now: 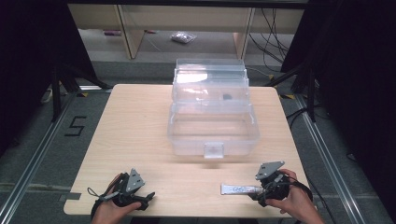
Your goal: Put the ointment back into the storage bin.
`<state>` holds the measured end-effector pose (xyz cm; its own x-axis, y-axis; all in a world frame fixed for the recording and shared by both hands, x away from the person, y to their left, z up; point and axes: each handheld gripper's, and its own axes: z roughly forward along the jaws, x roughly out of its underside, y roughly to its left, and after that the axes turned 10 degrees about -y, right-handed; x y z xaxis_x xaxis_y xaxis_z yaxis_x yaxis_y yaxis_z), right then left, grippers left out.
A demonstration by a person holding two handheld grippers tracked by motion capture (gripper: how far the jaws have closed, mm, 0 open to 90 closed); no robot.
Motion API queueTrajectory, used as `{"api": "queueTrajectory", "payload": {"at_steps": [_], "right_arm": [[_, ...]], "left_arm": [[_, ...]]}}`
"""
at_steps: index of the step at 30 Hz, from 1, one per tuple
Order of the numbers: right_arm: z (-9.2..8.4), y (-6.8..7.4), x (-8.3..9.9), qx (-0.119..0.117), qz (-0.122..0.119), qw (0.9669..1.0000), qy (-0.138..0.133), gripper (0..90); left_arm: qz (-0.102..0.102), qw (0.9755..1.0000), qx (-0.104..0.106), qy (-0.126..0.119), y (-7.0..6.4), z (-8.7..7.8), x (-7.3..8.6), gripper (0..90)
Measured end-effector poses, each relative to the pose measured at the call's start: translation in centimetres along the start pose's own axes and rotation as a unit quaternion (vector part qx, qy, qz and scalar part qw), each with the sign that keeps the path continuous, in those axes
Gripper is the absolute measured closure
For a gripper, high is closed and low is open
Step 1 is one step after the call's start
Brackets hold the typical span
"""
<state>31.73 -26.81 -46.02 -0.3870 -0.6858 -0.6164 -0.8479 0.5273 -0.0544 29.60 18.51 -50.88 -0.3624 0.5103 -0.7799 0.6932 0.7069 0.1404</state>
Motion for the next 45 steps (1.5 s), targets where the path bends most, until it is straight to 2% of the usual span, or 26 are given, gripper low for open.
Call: {"api": "queueTrajectory", "payload": {"at_steps": [3, 6, 9, 11, 13, 15, 16, 18, 19, 20, 21, 24, 25, 27, 28, 30, 31, 34, 37, 38, 39, 41, 42, 43, 44, 45], "right_arm": [[0.4, -0.1, -0.6, -0.008, -0.034, 0.9994, 0.004, 27.7], [0.6, 0.4, -1.2, -0.016, -0.039, 0.9989, 0.022, 30.4], [1.1, 0.8, -2.2, -0.033, -0.078, 0.9952, 0.050, 34.5], [1.4, 1.0, -2.7, -0.043, -0.084, 0.9936, 0.063, 37.2], [2.1, 1.0, -3.3, -0.065, -0.111, 0.9877, 0.089, 40.8], [2.4, 1.1, -3.6, -0.066, -0.118, 0.9856, 0.102, 43.8], [3.0, 1.1, -4.0, -0.067, -0.130, 0.9823, 0.117, 47.2], [3.2, 1.1, -4.1, -0.064, -0.132, 0.9814, 0.124, 48.6], [3.4, 0.9, -4.2, -0.061, -0.148, 0.9784, 0.131, 50.3], [3.4, 1.2, -4.3, -0.054, -0.133, 0.9782, 0.150, 52.2], [3.6, 1.0, -4.4, -0.060, -0.150, 0.9753, 0.150, 53.1], [3.8, 1.1, -4.6, -0.058, -0.144, 0.9736, 0.168, 55.9], [4.0, 1.0, -4.7, -0.064, -0.160, 0.9706, 0.168, 56.3], [4.0, 1.0, -4.8, -0.062, -0.155, 0.9699, 0.177, 57.0], [4.1, 1.0, -4.8, -0.065, -0.167, 0.9680, 0.176, 57.2], [4.1, 1.3, -4.8, -0.056, -0.148, 0.9697, 0.186, 57.5], [4.3, 1.0, -4.9, -0.065, -0.169, 0.9663, 0.183, 58.0], [4.5, 1.1, -5.0, -0.064, -0.161, 0.9657, 0.194, 59.3], [4.9, 0.9, -5.1, -0.070, -0.182, 0.9608, 0.197, 61.4], [4.9, 1.2, -5.1, -0.062, -0.162, 0.9627, 0.207, 62.0], [5.3, 0.9, -5.3, -0.079, -0.197, 0.9572, 0.196, 62.7], [5.4, 1.1, -5.3, -0.073, -0.182, 0.9581, 0.209, 63.8], [5.5, 1.1, -5.3, -0.073, -0.186, 0.9567, 0.211, 64.2], [5.5, 1.3, -5.3, -0.070, -0.171, 0.9581, 0.219, 64.7], [5.9, 1.0, -5.5, -0.081, -0.207, 0.9517, 0.211, 66.0], [5.9, 1.0, -5.5, -0.081, -0.207, 0.9517, 0.211, 66.0]], "left_arm": [[-0.002, 1.0000, 0.000, -0.001, 0.0, 0.0, 0.0, 16.0], [0.005, 1.0000, 0.000, 0.001, 0.1, 0.0, 0.0, 15.9], [-0.002, 1.0000, 0.004, 0.001, 0.0, 0.0, 0.0, 16.0], [-0.002, 1.0000, 0.003, 0.000, 0.0, 0.0, 0.0, 16.0], [0.004, 1.0000, 0.004, 0.000, 0.1, -0.1, -0.1, 16.0], [0.004, 1.0000, 0.004, 0.001, 0.1, 0.0, 0.0, 15.9], [-0.001, 1.0000, 0.002, 0.001, 0.0, 0.0, 0.0, 16.0], [0.000, 1.0000, 0.002, 0.001, 0.0, -0.1, 0.0, 16.0], [-0.005, 1.0000, 0.002, 0.000, 0.0, 0.0, 0.0, 15.9], [0.000, 1.0000, 0.002, 0.001, 0.0, 0.0, 0.0, 16.0], [0.000, 1.0000, 0.002, 0.001, 0.0, 0.0, 0.0, 15.9], [-0.005, 1.0000, 0.003, 0.001, 0.0, 0.0, 0.0, 16.0], [-0.005, 1.0000, 0.002, 0.001, 0.0, 0.0, 0.0, 15.9], [-0.004, 1.0000, 0.003, 0.000, 0.0, 0.0, 0.0, 16.0], [0.001, 1.0000, 0.004, 0.000, 0.0, 0.0, 0.0, 15.9], [0.001, 1.0000, 0.004, 0.002, 0.0, 0.0, 0.0, 16.0], [0.001, 1.0000, 0.004, 0.002, 0.0, 0.0, 0.0, 16.0], [-0.001, 1.0000, 0.002, -0.002, -0.1, -0.1, 0.0, 16.0], [-0.002, 1.0000, 0.002, -0.004, -0.1, 0.0, 0.0, 16.0], [0.000, 1.0000, 0.003, -0.003, 0.0, -0.1, 0.0, 16.0], [0.001, 1.0000, 0.004, 0.002, 0.0, -0.1, 0.0, 16.0], [-0.001, 1.0000, 0.003, -0.003, -0.1, 0.0, 0.0, 16.0], [0.000, 1.0000, 0.002, -0.003, -0.1, -0.1, 0.0, 16.0], [-0.001, 1.0000, 0.003, -0.004, -0.1, -0.1, 0.0, 16.0], [-0.002, 1.0000, 0.003, -0.004, -0.1, -0.1, 0.0, 16.0], [-0.002, 1.0000, 0.003, -0.004, -0.1, -0.1, 0.0, 16.0]]}}
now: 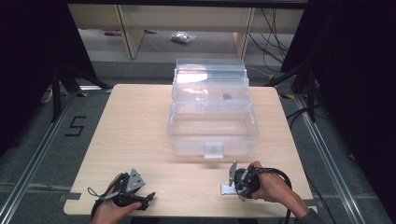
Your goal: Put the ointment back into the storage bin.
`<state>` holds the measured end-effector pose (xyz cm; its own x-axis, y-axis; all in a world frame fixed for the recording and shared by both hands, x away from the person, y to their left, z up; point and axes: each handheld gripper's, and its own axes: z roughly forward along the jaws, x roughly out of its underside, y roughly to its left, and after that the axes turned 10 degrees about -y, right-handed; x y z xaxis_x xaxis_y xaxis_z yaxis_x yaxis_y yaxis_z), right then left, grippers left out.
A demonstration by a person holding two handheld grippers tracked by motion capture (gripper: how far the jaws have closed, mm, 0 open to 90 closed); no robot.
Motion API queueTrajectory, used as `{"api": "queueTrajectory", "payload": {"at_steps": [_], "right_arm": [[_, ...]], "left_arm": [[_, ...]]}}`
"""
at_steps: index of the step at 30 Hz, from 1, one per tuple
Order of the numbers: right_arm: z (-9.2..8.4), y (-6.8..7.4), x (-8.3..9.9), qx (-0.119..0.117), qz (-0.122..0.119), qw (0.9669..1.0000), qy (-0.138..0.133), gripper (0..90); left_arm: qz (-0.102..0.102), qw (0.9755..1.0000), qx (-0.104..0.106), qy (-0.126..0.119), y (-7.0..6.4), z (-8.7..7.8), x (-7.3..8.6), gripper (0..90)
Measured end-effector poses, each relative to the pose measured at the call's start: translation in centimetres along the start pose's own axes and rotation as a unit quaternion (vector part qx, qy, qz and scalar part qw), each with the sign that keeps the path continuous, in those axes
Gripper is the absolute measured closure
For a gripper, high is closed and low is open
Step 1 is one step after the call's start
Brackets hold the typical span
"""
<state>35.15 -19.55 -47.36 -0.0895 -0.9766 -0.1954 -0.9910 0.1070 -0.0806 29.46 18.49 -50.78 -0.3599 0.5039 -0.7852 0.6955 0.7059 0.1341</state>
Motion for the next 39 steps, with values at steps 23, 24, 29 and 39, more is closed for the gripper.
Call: {"api": "queueTrajectory", "payload": {"at_steps": [23, 24, 29, 39], "right_arm": [[-0.6, -0.1, -0.7, 0.005, 0.005, 0.9998, 0.020, 70.8], [-0.8, 0.2, -0.7, -0.001, 0.037, 0.9990, 0.027, 70.8], [-1.5, -0.2, -0.8, 0.007, 0.022, 0.9996, 0.017, 70.8], [-3.2, -0.9, -1.2, 0.011, 0.024, 0.9996, 0.012, 70.8]], "left_arm": [[-0.001, 1.0000, 0.000, -0.001, 0.0, 0.0, 0.0, 16.0], [-0.001, 1.0000, 0.000, -0.001, 0.0, 0.0, 0.0, 16.0], [0.001, 1.0000, 0.000, 0.001, 0.0, 0.1, 0.0, 16.0], [0.000, 1.0000, 0.001, -0.001, 0.1, 0.1, 0.0, 16.0]]}}
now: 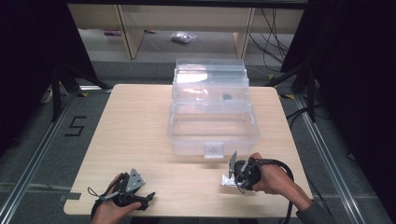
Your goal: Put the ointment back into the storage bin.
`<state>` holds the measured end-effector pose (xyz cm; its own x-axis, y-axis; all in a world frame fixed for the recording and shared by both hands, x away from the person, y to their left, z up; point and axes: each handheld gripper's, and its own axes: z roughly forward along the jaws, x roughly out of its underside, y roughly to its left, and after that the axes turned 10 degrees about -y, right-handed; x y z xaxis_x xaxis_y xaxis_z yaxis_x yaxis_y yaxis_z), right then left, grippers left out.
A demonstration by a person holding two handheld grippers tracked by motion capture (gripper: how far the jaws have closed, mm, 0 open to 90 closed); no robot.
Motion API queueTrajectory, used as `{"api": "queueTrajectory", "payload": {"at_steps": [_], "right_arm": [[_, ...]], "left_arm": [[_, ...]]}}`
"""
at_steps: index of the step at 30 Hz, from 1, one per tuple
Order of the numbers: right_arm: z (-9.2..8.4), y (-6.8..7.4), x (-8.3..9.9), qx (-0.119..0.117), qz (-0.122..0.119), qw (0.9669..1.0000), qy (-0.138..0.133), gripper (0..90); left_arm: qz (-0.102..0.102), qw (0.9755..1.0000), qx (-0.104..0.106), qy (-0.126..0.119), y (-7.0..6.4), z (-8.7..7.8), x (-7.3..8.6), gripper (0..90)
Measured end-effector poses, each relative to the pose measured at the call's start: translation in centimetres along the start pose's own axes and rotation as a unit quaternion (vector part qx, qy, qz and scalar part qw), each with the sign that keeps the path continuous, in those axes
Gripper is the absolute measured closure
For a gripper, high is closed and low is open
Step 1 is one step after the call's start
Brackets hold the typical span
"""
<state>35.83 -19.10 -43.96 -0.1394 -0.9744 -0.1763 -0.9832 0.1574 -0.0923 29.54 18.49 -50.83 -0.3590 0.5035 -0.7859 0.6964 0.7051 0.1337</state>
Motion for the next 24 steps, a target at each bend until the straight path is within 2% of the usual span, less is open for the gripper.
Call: {"api": "queueTrajectory", "payload": {"at_steps": [1, 2, 4, 5, 7, 8, 9, 10, 11, 13, 14, 15, 16, 17, 19, 20, 22, 23, 24], "right_arm": [[-0.1, -0.2, -0.1, -0.001, -0.006, 1.0000, -0.007, 70.8], [-0.5, 0.0, -0.1, 0.002, 0.013, 0.9999, 0.000, 70.8], [-0.8, -0.3, -0.2, -0.001, 0.011, 0.9999, -0.005, 70.8], [-0.9, -0.5, -0.2, -0.002, -0.004, 1.0000, -0.006, 70.8], [-1.3, -0.7, -0.3, 0.000, -0.003, 1.0000, -0.005, 70.7], [-1.4, -1.1, -0.4, 0.002, -0.034, 0.9993, -0.017, 70.8], [-1.7, -1.0, -0.4, 0.000, -0.020, 0.9997, -0.011, 70.8], [-1.9, -1.0, -0.5, 0.002, -0.016, 0.9998, -0.009, 70.8], [-2.2, -0.9, -0.5, 0.005, 0.004, 1.0000, -0.005, 70.8], [-2.7, -1.3, -0.7, 0.004, 0.002, 1.0000, -0.004, 70.8], [-2.8, -1.6, -0.7, 0.008, -0.008, 0.9999, -0.012, 70.8], [-3.2, -1.5, -0.9, 0.008, 0.010, 0.9999, -0.005, 70.8], [-3.4, -1.6, -0.9, 0.006, 0.011, 0.9999, -0.004, 70.8], [-3.5, -2.0, -0.9, 0.005, -0.003, 0.9999, -0.012, 70.8], [-3.9, -2.3, -1.1, 0.008, -0.011, 0.9998, -0.012, 70.8], [-4.3, -2.3, -1.2, 0.009, 0.000, 1.0000, -0.003, 70.8], [-4.7, -2.4, -1.4, 0.003, 0.009, 0.9999, -0.004, 70.8], [-4.8, -2.7, -1.5, 0.005, -0.001, 0.9999, -0.012, 70.8], [-5.0, -2.8, -1.6, 0.002, 0.006, 1.0000, -0.007, 70.8]], "left_arm": [[0.001, 1.0000, 0.000, 0.004, 0.0, 0.0, 0.0, 16.0], [0.001, 1.0000, 0.000, 0.004, 0.0, 0.0, 0.0, 16.0], [0.001, 1.0000, 0.001, 0.004, 0.0, 0.0, 0.0, 16.0], [0.001, 1.0000, 0.001, 0.004, 0.0, 0.0, 0.0, 16.0], [0.001, 1.0000, 0.001, 0.004, 0.0, 0.0, 0.0, 16.0], [0.001, 1.0000, 0.000, 0.004, 0.0, 0.0, 0.0, 16.0], [-0.003, 1.0000, 0.001, 0.004, 0.0, 0.1, 0.0, 16.0], [0.002, 1.0000, 0.001, 0.004, 0.1, 0.0, 0.0, 16.0], [0.001, 1.0000, 0.001, 0.004, 0.1, 0.0, 0.0, 16.0], [0.001, 1.0000, 0.000, 0.004, 0.0, 0.0, 0.0, 15.9], [-0.001, 1.0000, 0.001, 0.000, 0.0, -0.1, 0.0, 16.0], [0.000, 1.0000, -0.001, 0.000, 0.0, -0.1, 0.0, 16.0], [-0.001, 1.0000, 0.000, -0.001, 0.0, -0.1, 0.0, 16.0], [-0.001, 1.0000, 0.002, 0.003, 0.0, -0.1, 0.0, 16.0], [0.001, 1.0000, 0.001, 0.004, 0.0, 0.0, 0.0, 16.0], [0.001, 1.0000, 0.001, 0.004, 0.0, 0.0, 0.0, 16.0], [0.002, 1.0000, 0.001, 0.004, 0.0, 0.0, 0.0, 16.0], [0.000, 1.0000, 0.001, 0.002, 0.0, 0.0, 0.0, 16.0], [0.000, 1.0000, 0.002, 0.003, 0.0, -0.1, -0.1, 16.0]]}}
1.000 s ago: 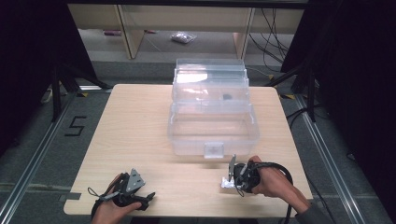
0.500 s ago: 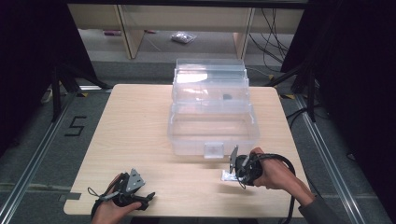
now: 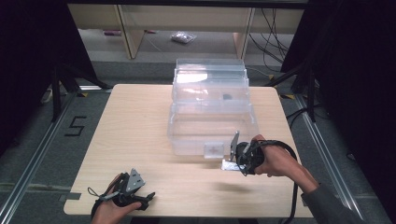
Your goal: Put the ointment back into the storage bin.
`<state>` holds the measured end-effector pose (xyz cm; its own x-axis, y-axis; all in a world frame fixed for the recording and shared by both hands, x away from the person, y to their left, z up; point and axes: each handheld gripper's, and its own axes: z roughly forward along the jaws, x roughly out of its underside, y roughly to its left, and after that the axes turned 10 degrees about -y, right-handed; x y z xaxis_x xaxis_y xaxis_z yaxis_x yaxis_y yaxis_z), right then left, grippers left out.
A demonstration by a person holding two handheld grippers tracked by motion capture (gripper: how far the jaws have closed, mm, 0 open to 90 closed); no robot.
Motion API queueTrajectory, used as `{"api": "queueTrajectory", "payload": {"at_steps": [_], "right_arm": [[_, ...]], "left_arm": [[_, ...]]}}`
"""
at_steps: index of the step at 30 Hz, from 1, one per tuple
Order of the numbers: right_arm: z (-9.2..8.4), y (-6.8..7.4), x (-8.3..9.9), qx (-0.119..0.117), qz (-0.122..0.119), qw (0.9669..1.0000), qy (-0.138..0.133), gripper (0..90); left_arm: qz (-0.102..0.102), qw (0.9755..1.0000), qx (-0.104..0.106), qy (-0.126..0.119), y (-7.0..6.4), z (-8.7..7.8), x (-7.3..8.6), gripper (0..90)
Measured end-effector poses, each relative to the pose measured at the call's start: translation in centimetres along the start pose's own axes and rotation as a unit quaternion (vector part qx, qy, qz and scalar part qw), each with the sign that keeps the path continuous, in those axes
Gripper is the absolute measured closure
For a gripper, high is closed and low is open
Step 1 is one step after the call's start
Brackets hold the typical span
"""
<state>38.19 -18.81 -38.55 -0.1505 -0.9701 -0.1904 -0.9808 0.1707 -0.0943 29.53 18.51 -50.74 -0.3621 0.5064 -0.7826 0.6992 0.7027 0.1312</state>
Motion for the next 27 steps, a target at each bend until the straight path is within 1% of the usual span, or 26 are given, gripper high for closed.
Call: {"api": "queueTrajectory", "payload": {"at_steps": [1, 2, 3, 4, 5, 6, 7, 8, 9, 11, 12, 13, 15, 16, 17, 18, 19, 20, 21, 22, 23, 24, 25, 26, 27], "right_arm": [[-0.1, -0.4, 0.0, 0.003, -0.017, 0.9998, -0.007, 70.8], [-0.5, -0.3, -0.2, 0.004, 0.004, 1.0000, 0.000, 70.8], [-0.6, -0.6, -0.3, 0.006, -0.012, 0.9999, -0.005, 70.8], [-0.8, -0.6, -0.4, 0.001, -0.007, 1.0000, 0.003, 70.8], [-0.9, -0.7, -0.5, 0.005, -0.004, 1.0000, -0.001, 70.8], [-1.1, -0.7, -0.5, 0.005, 0.004, 1.0000, 0.002, 70.8], [-1.1, -0.9, -0.7, 0.002, -0.005, 1.0000, -0.003, 70.8], [-1.3, -0.9, -0.8, 0.004, -0.008, 1.0000, 0.001, 70.8], [-1.3, -1.1, -0.9, 0.001, -0.016, 0.9999, 0.000, 70.8], [-1.5, -1.2, -0.9, 0.007, -0.011, 0.9999, -0.001, 70.8], [-1.5, -1.4, -1.0, 0.002, -0.023, 0.9997, -0.007, 70.8], [-1.7, -1.4, -1.1, 0.004, -0.015, 0.9999, -0.002, 70.8], [-2.0, -1.6, -1.3, 0.006, -0.017, 0.9998, -0.001, 70.8], [-2.2, -1.6, -1.3, 0.010, -0.009, 0.9999, 0.000, 70.8], [-2.4, -1.7, -1.5, 0.009, -0.014, 0.9998, -0.002, 70.8], [-2.7, -1.8, -1.6, 0.006, -0.004, 1.0000, 0.003, 70.8], [-2.8, -2.2, -1.5, 0.008, -0.023, 0.9996, -0.010, 70.8], [-3.0, -2.2, -1.6, 0.003, -0.003, 1.0000, 0.000, 70.8], [-3.2, -2.5, -1.7, 0.004, -0.002, 1.0000, -0.003, 70.8], [-3.2, -3.0, -1.7, 0.003, -0.019, 0.9998, -0.009, 70.8], [-3.4, -3.1, -1.8, 0.004, 0.001, 1.0000, -0.001, 70.8], [-3.5, -3.3, -1.8, 0.007, 0.003, 1.0000, 0.001, 70.8], [-3.7, -3.7, -1.8, 0.006, 0.005, 1.0000, 0.003, 70.8], [-3.8, -4.0, -1.9, 0.009, 0.010, 0.9999, 0.007, 70.8], [-3.9, -4.2, -2.0, 0.010, 0.011, 0.9998, 0.009, 70.8]], "left_arm": [[0.000, 1.0000, -0.003, -0.003, -0.1, 0.0, 0.0, 15.9], [0.000, 1.0000, -0.003, -0.003, -0.1, 0.0, 0.0, 16.0], [0.001, 1.0000, -0.003, -0.002, 0.0, 0.0, 0.0, 16.0], [0.002, 1.0000, -0.001, 0.002, 0.0, 0.1, 0.0, 16.0], [0.002, 1.0000, -0.005, 0.001, 0.0, 0.1, 0.1, 16.0], [0.002, 1.0000, -0.005, 0.000, 0.0, 0.1, 0.0, 16.0], [-0.001, 1.0000, 0.000, 0.000, 0.0, 0.0, 0.0, 16.0], [0.000, 1.0000, 0.000, 0.000, 0.0, 0.0, 0.0, 16.0], [0.001, 1.0000, -0.001, 0.002, 0.0, 0.1, 0.0, 16.0], [0.001, 1.0000, -0.001, 0.001, 0.0, 0.1, 0.0, 16.0], [0.002, 1.0000, -0.001, 0.002, 0.0, 0.1, 0.0, 16.0], [0.001, 1.0000, -0.001, 0.002, 0.0, 0.1, 0.0, 16.0], [0.001, 1.0000, -0.001, 0.002, 0.0, 0.1, 0.0, 15.9], [0.001, 1.0000, -0.001, 0.002, 0.0, 0.1, 0.0, 16.0], [0.001, 1.0000, -0.001, 0.002, 0.0, 0.1, 0.0, 16.0], [0.001, 1.0000, -0.001, 0.002, 0.0, 0.1, 0.0, 16.0], [0.003, 1.0000, -0.001, 0.003, 0.0, 0.1, 0.0, 16.0], [0.001, 1.0000, -0.001, 0.002, 0.0, 0.1, 0.0, 16.0], [0.001, 1.0000, -0.001, 0.002, 0.0, 0.1, 0.0, 16.0], [0.000, 1.0000, -0.002, -0.002, -0.1, 0.0, 0.0, 16.0], [0.001, 1.0000, -0.002, -0.002, -0.1, 0.1, 0.0, 16.0], [-0.001, 1.0000, 0.000, -0.002, -0.1, 0.1, 0.1, 16.0], [0.002, 1.0000, -0.002, -0.001, -0.1, 0.1, 0.1, 16.0], [-0.001, 1.0000, -0.002, -0.002, -0.1, 0.0, 0.0, 16.0], [0.000, 1.0000, -0.002, -0.002, -0.1, 0.0, 0.0, 16.0]]}}
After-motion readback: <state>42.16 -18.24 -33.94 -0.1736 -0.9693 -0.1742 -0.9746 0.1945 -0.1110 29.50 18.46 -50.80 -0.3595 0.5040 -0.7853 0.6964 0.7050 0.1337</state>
